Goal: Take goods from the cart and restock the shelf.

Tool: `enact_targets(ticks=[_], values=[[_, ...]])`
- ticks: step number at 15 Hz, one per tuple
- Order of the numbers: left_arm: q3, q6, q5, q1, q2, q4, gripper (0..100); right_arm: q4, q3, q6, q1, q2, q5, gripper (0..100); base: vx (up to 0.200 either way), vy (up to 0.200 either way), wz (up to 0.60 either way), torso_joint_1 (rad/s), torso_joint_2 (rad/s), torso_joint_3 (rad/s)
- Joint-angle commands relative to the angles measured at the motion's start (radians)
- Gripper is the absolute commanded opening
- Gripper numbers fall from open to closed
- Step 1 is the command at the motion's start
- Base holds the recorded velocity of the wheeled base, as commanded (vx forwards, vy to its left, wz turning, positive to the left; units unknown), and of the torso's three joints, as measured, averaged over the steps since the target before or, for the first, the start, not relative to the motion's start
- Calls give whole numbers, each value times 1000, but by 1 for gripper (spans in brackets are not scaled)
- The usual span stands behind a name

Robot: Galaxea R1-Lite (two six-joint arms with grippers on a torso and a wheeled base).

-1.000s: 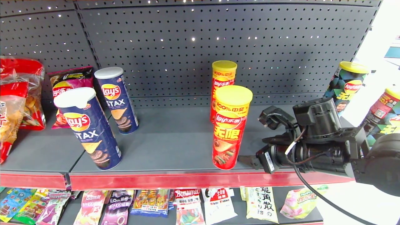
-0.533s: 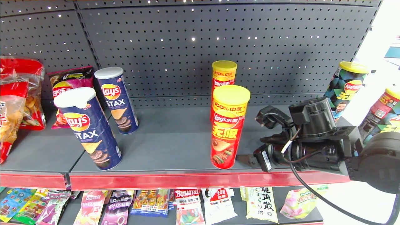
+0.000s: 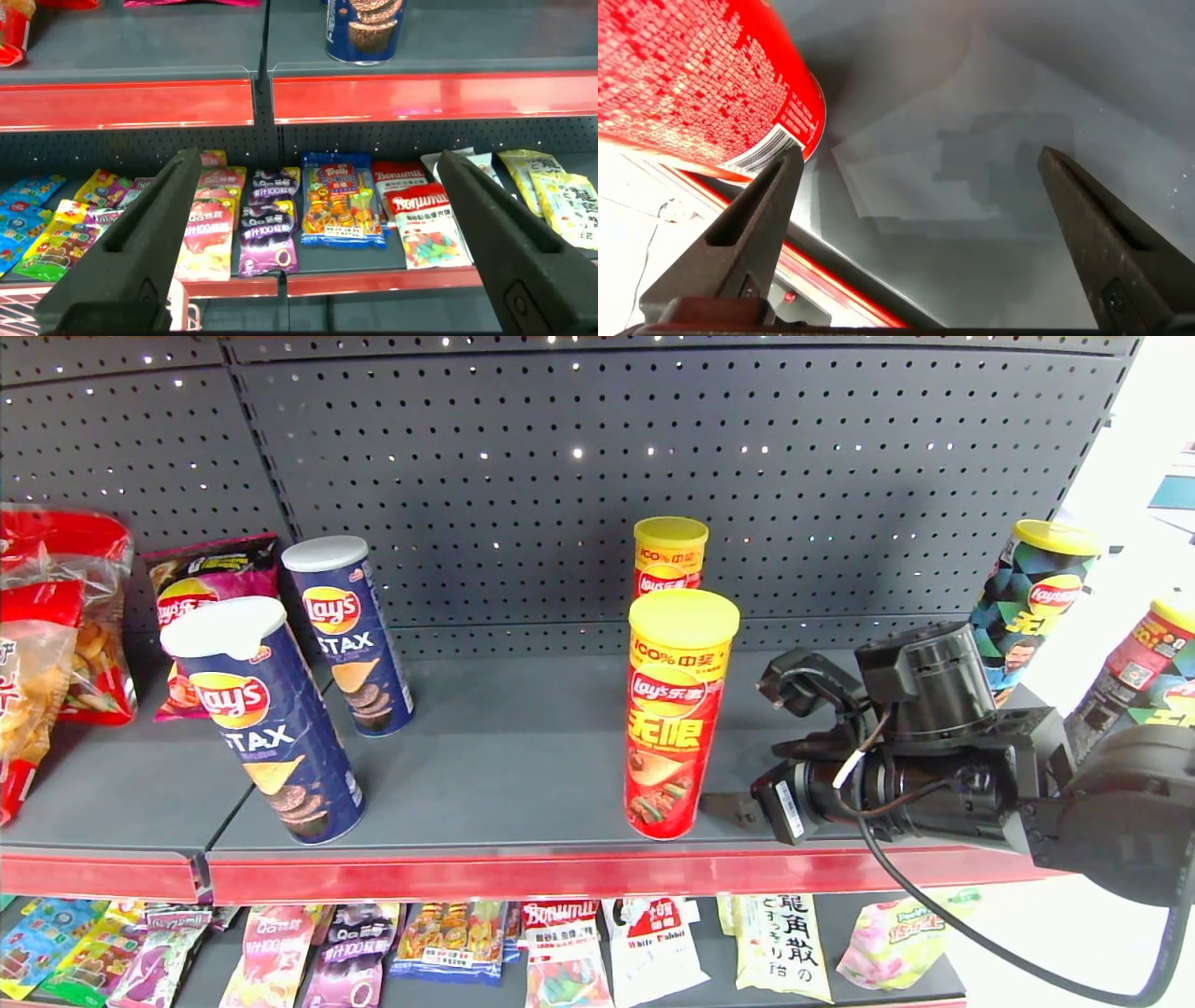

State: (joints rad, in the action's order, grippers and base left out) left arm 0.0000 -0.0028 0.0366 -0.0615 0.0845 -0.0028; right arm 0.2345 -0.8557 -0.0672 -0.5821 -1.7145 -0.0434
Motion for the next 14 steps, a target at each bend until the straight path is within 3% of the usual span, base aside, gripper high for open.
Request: enact_targets(ticks=[1,14], values=[[0,0,0,0,1,0,100,0,-2,0,-2,-5,0,100,0,0,0,0,0,0],[0,0,0,0,1,0,100,48,-9,-2,-13,-34,7,100,0,0,0,0,0,0]])
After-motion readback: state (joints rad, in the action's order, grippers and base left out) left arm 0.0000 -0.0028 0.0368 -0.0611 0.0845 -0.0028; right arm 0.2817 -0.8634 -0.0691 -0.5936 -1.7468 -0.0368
